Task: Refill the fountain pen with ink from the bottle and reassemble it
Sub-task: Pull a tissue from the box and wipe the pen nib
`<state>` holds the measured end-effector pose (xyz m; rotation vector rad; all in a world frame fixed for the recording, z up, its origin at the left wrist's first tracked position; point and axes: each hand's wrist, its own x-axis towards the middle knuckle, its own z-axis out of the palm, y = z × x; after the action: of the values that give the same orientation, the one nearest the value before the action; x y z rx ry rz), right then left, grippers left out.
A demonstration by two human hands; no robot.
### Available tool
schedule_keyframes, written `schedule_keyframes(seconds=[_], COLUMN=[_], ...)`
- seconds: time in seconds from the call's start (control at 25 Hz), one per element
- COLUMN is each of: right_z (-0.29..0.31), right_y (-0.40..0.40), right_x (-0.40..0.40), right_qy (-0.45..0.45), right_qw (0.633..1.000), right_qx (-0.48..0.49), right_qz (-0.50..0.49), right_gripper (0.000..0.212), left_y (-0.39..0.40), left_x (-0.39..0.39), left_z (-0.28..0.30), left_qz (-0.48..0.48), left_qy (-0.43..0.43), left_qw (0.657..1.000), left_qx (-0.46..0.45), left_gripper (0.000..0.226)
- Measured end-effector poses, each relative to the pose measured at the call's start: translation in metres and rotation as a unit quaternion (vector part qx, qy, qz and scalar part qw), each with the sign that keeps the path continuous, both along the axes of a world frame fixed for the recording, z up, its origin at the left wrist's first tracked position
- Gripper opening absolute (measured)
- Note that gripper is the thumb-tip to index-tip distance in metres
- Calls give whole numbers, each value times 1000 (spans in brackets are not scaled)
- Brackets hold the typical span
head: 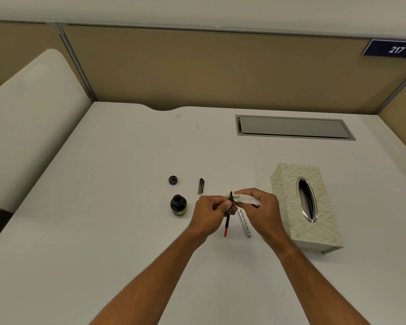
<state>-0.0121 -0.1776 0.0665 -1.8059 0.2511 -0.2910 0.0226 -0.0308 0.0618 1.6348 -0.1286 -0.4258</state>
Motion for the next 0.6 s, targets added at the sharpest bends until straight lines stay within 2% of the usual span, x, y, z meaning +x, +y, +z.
schedule_keyframes(seconds=[0.2,0.6], right_z=[1,2], right_y=[1,10], right_x=[-4,-7], right_qy=[-25,-78], right_qw=[997,982], right_qx=[-65,-170], right_qz=[-11,-5], right_gripper=[16,13], left_y=[-1,-4], left_x=[-1,-2], left_z=[2,-2], left_qz=[52,98], left_qy=[-57,-139], left_qw=[994,969], left_qx=[71,179], left_gripper=[9,12])
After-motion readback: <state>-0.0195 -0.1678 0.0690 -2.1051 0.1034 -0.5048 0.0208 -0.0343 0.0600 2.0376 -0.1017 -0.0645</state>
